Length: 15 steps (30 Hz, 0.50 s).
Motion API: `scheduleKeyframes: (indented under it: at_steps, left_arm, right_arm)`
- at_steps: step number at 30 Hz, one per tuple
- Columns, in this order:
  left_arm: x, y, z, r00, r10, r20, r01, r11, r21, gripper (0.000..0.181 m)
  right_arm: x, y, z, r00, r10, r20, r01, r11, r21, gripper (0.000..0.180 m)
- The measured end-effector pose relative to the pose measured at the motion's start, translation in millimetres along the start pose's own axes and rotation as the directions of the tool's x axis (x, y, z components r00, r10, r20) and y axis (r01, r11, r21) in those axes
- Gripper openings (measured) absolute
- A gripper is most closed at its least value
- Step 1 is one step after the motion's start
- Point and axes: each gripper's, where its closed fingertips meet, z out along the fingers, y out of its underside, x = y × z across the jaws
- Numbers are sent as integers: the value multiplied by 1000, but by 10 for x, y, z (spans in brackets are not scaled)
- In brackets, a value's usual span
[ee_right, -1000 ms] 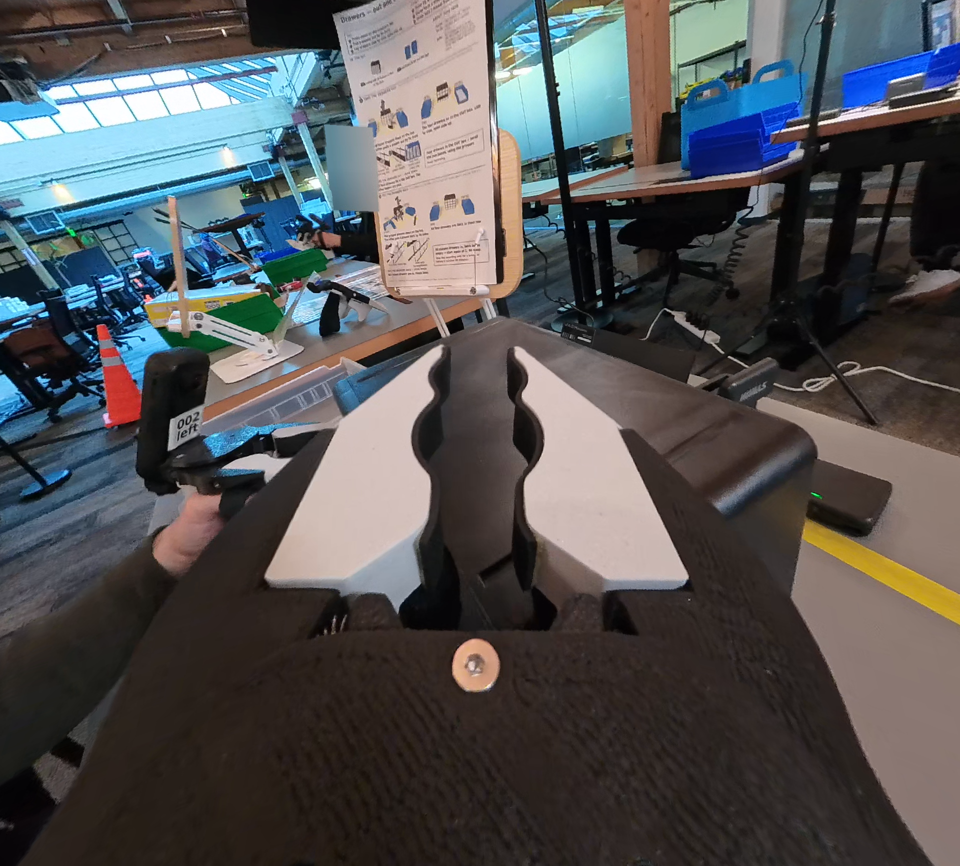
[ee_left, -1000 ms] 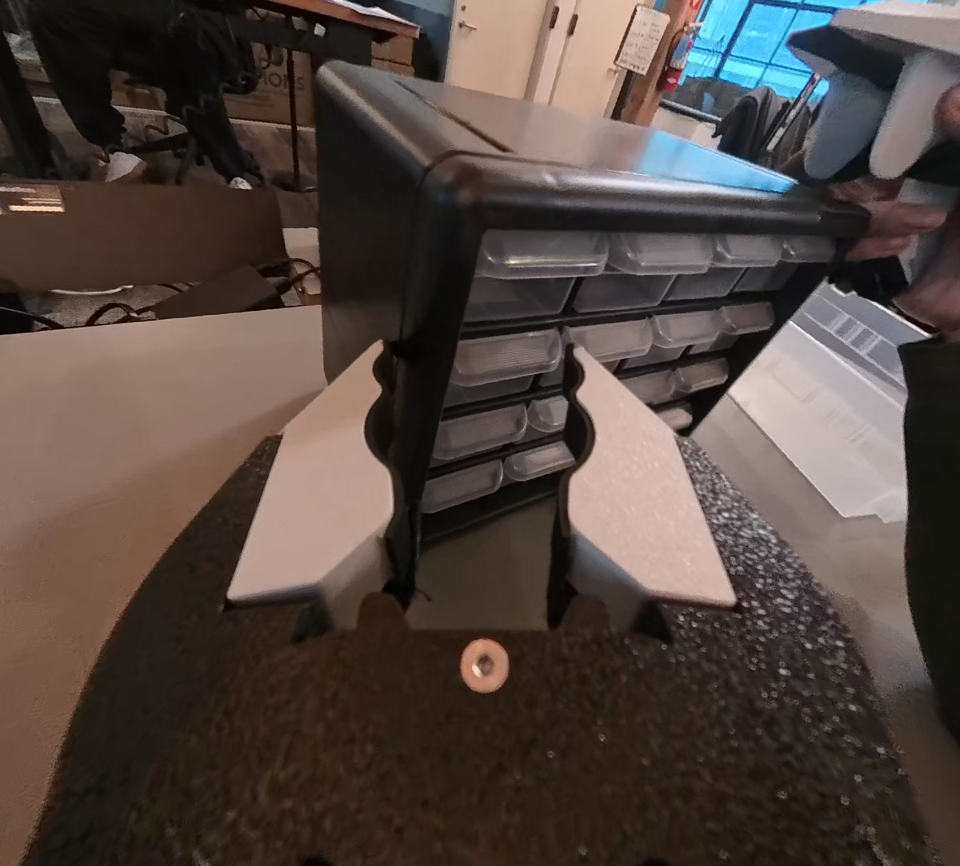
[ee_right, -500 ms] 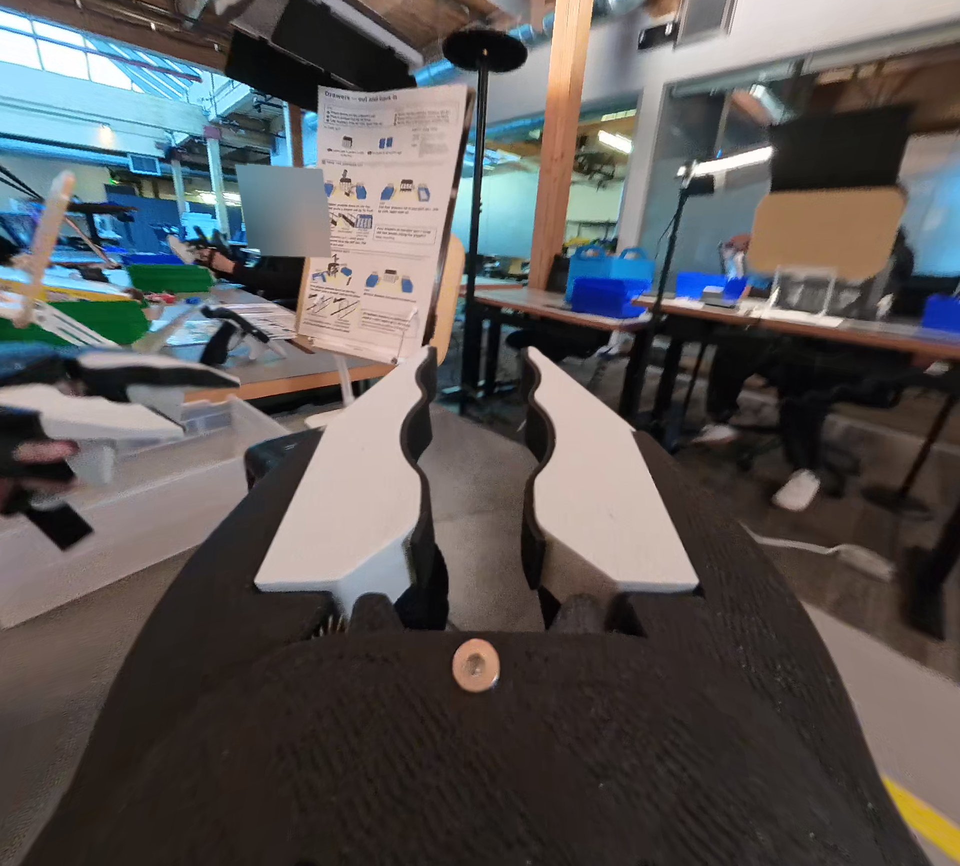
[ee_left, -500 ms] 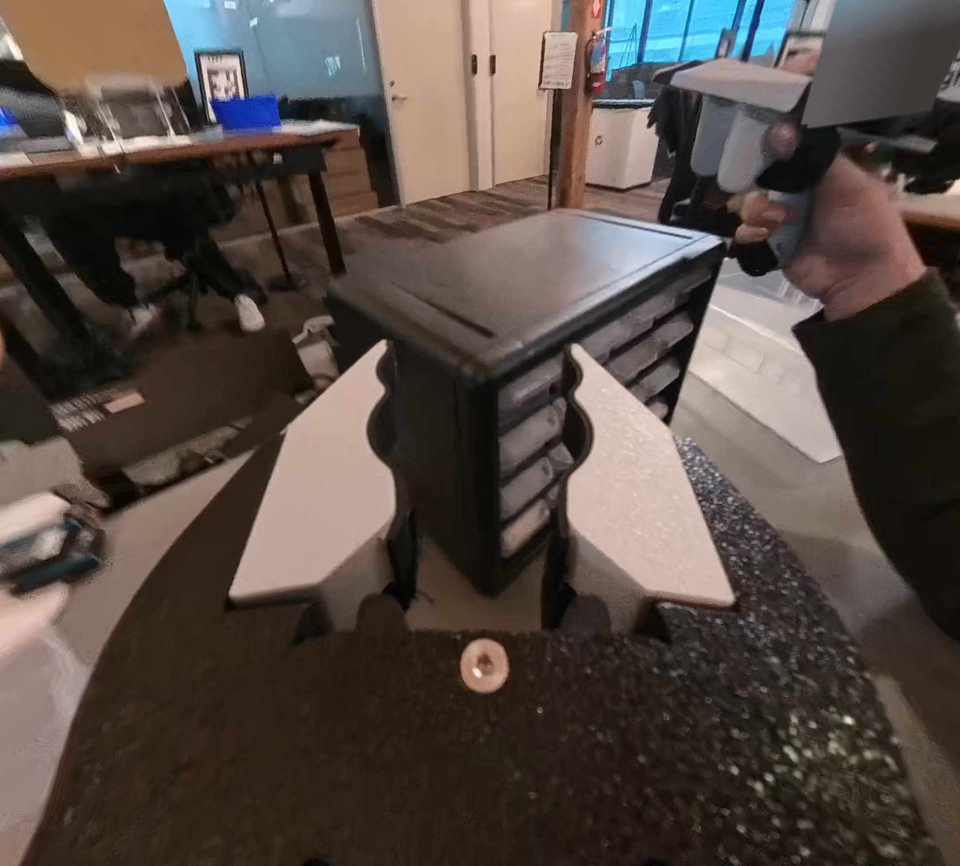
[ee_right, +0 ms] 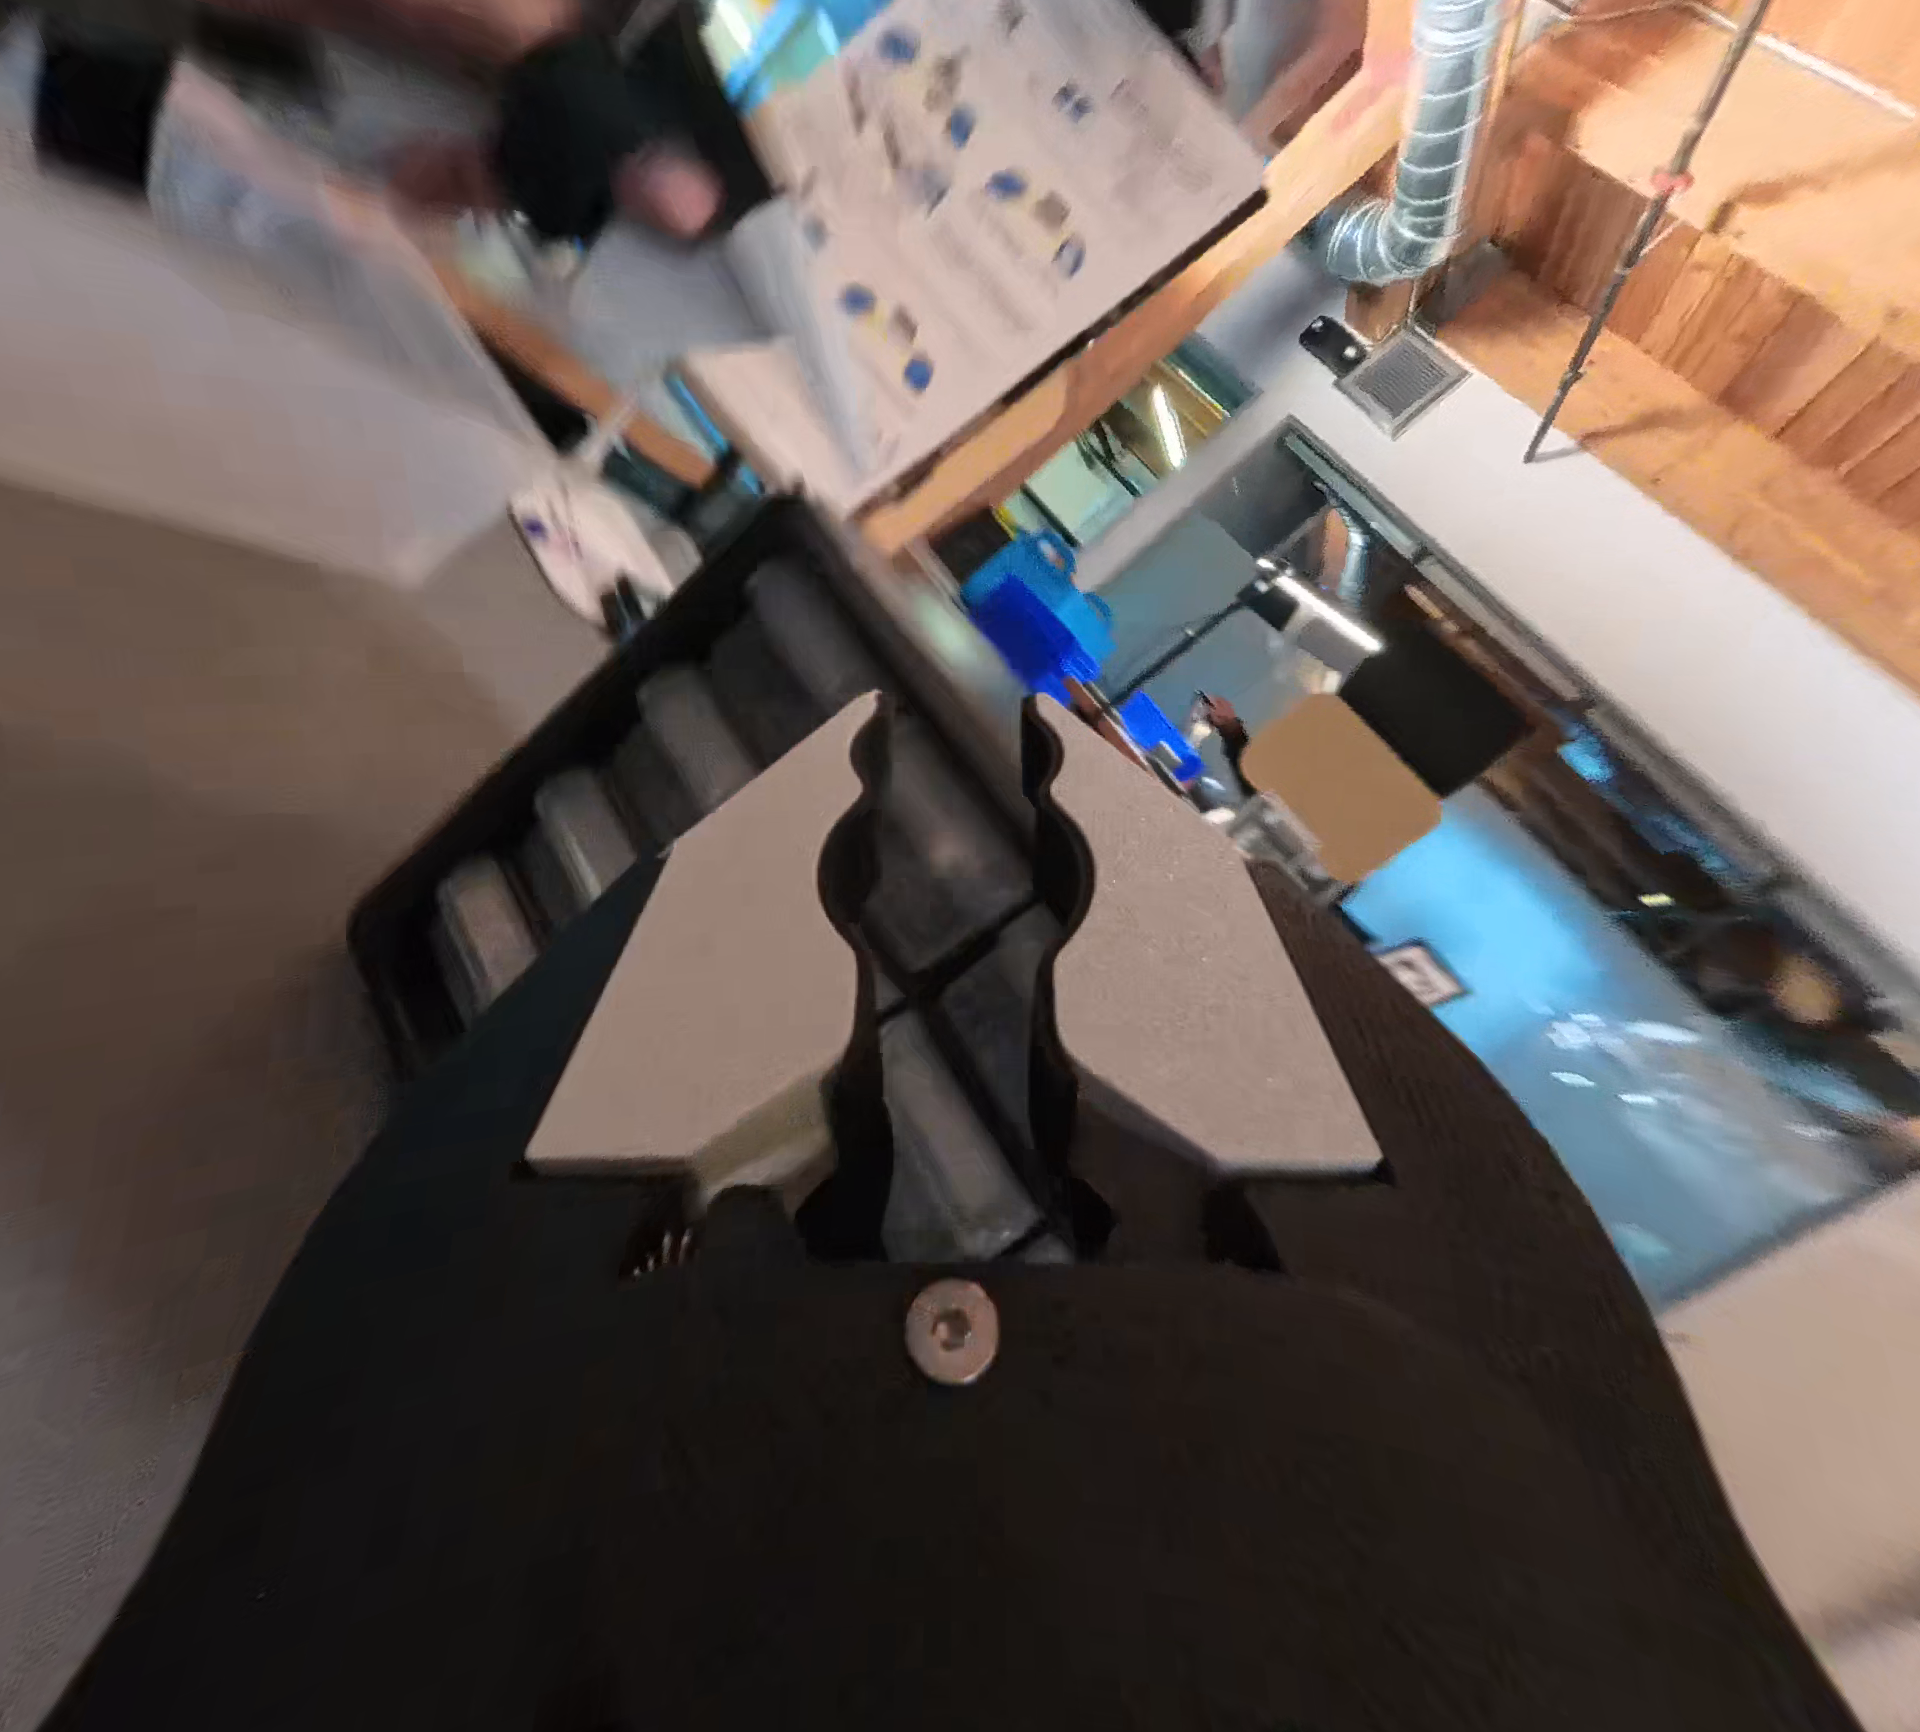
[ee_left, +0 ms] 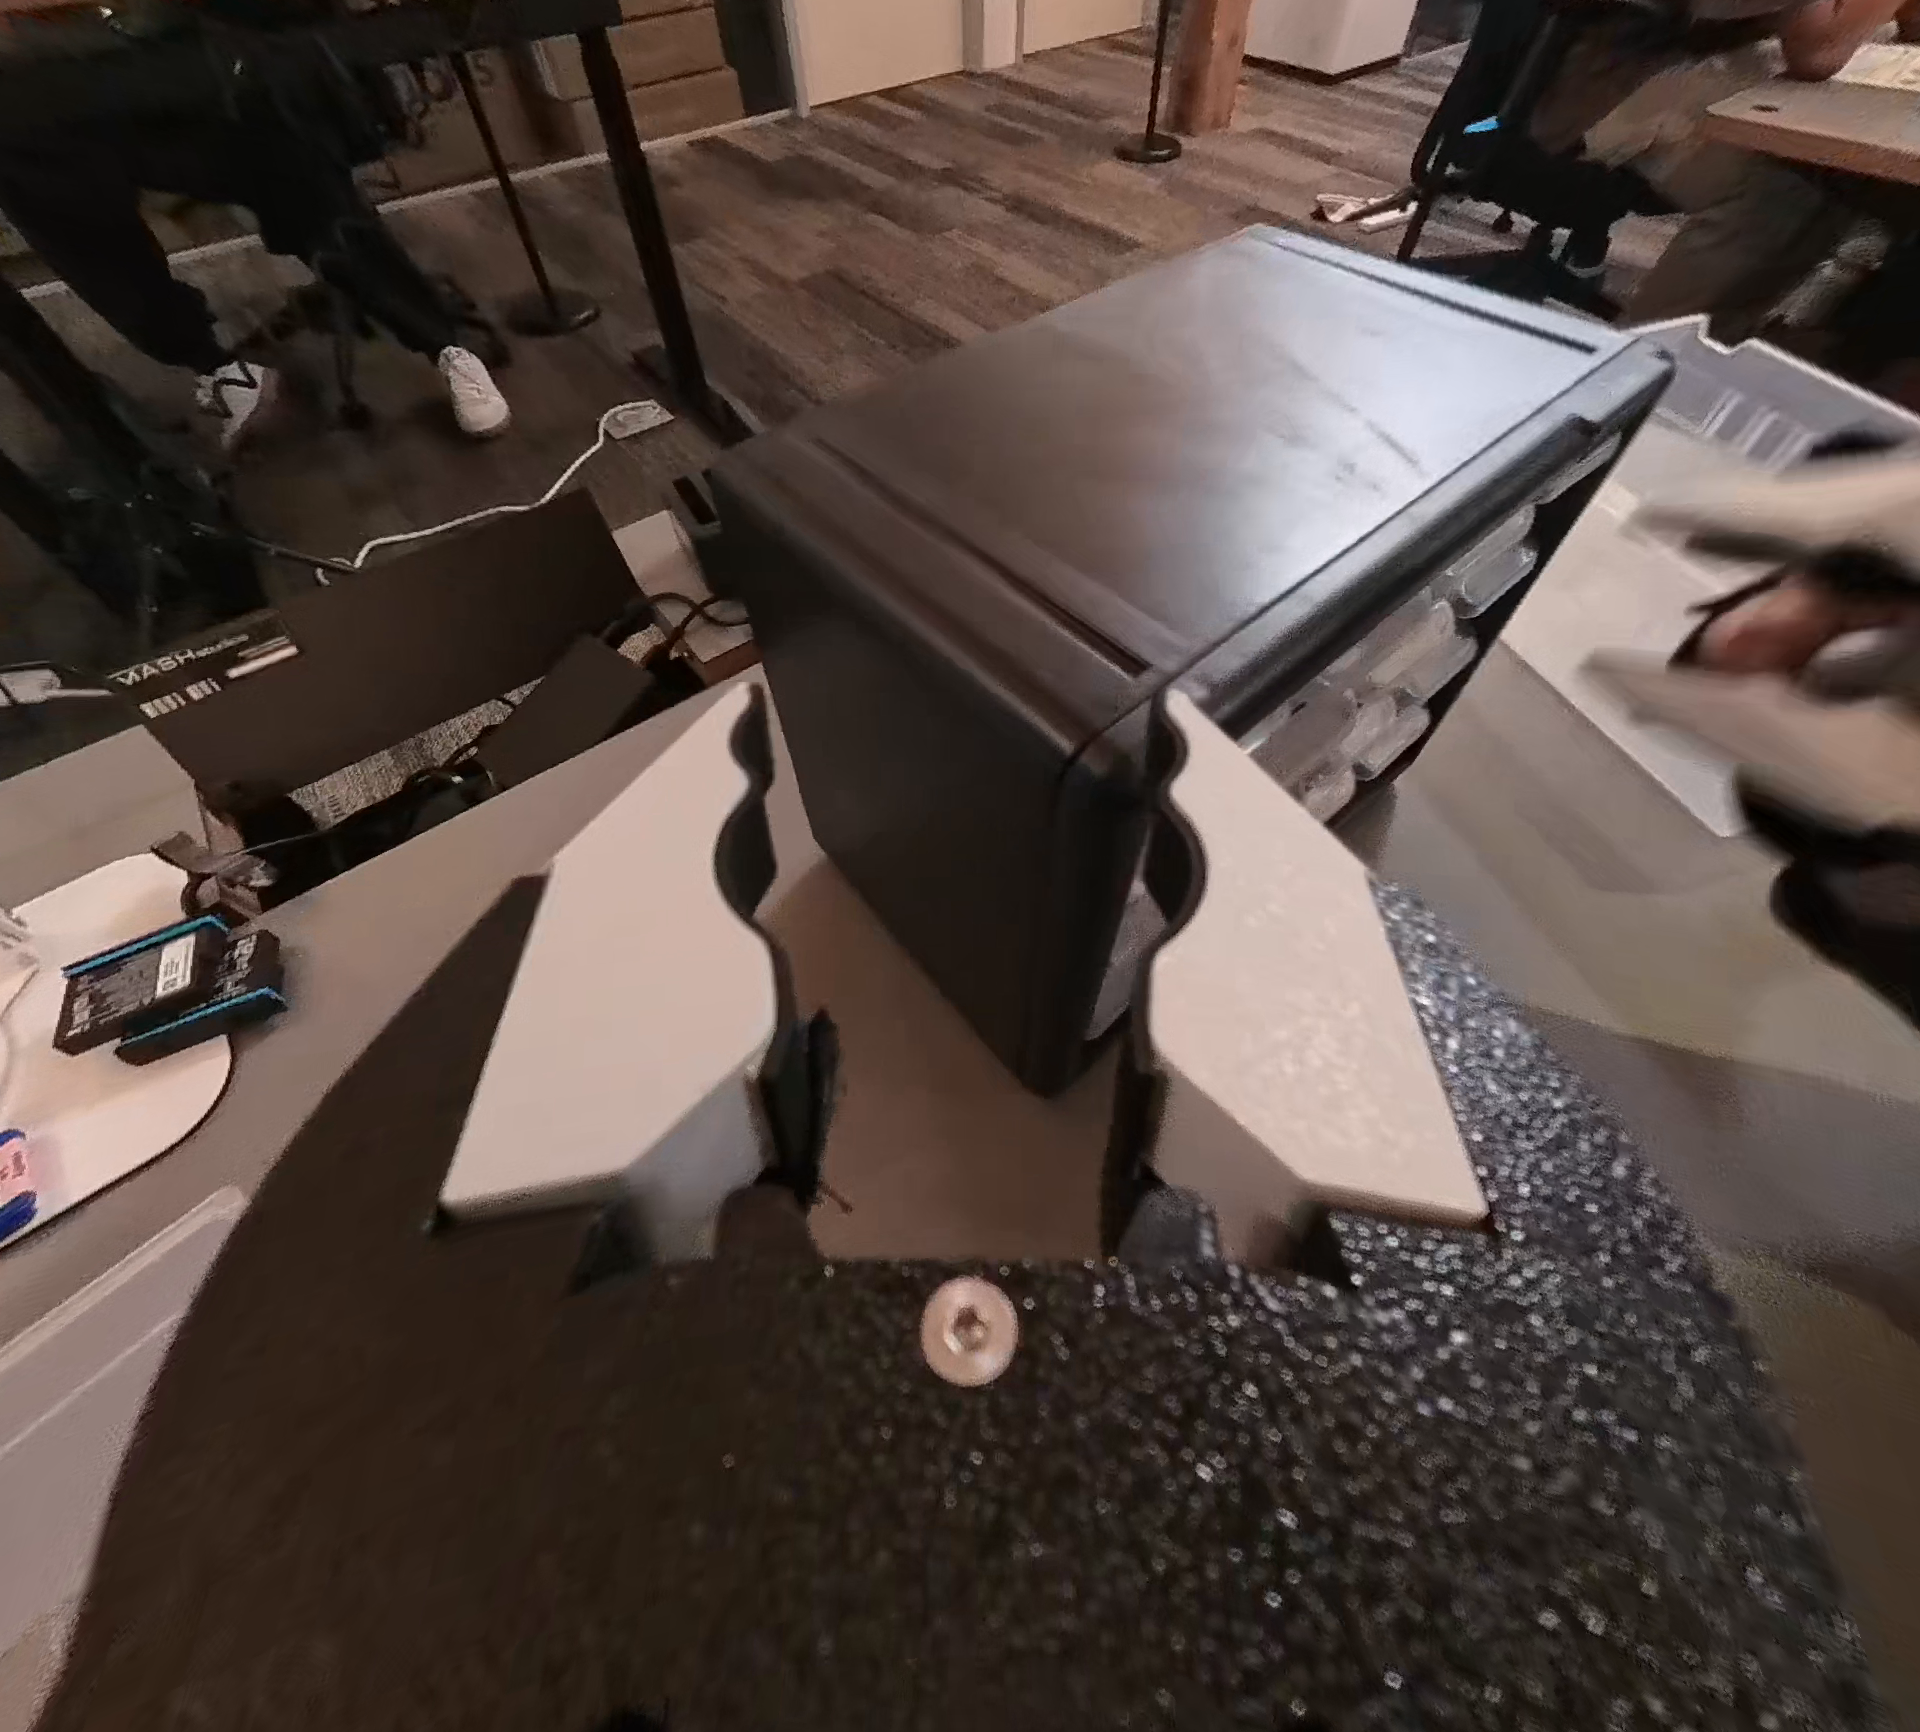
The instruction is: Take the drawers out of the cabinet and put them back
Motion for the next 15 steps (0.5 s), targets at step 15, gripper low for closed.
scheduleKeyframes:
  at_steps: [15]
  left_arm:
    - [267,31,137,991,98,-96,-102,994,-38,43]
  right_arm:
    - [-1217,799,425,759,-626,179,651,738,-178,21]
